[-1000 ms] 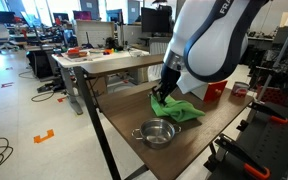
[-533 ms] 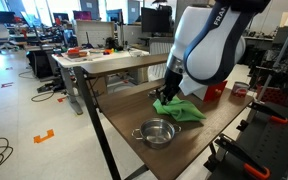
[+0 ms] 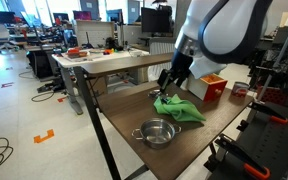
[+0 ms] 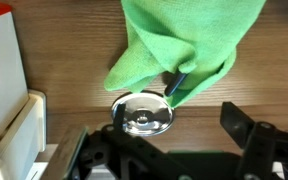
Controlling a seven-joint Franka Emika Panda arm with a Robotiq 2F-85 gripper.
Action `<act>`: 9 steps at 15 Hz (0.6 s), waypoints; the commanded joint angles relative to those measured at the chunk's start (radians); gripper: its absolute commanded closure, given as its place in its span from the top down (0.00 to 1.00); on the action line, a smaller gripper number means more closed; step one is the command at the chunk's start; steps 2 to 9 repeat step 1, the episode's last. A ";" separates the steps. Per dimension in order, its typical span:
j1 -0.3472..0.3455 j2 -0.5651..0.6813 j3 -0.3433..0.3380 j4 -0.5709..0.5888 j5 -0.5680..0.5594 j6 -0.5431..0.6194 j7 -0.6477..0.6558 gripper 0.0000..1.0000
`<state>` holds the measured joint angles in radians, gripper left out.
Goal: Move the towel backwards
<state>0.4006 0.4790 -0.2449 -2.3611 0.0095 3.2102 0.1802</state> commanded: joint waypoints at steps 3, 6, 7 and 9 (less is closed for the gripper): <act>-0.018 -0.048 0.016 -0.039 0.009 0.008 -0.036 1.00; -0.018 -0.048 0.016 -0.039 0.009 0.008 -0.036 1.00; -0.018 -0.048 0.016 -0.039 0.009 0.008 -0.036 1.00; -0.018 -0.048 0.016 -0.039 0.009 0.008 -0.036 1.00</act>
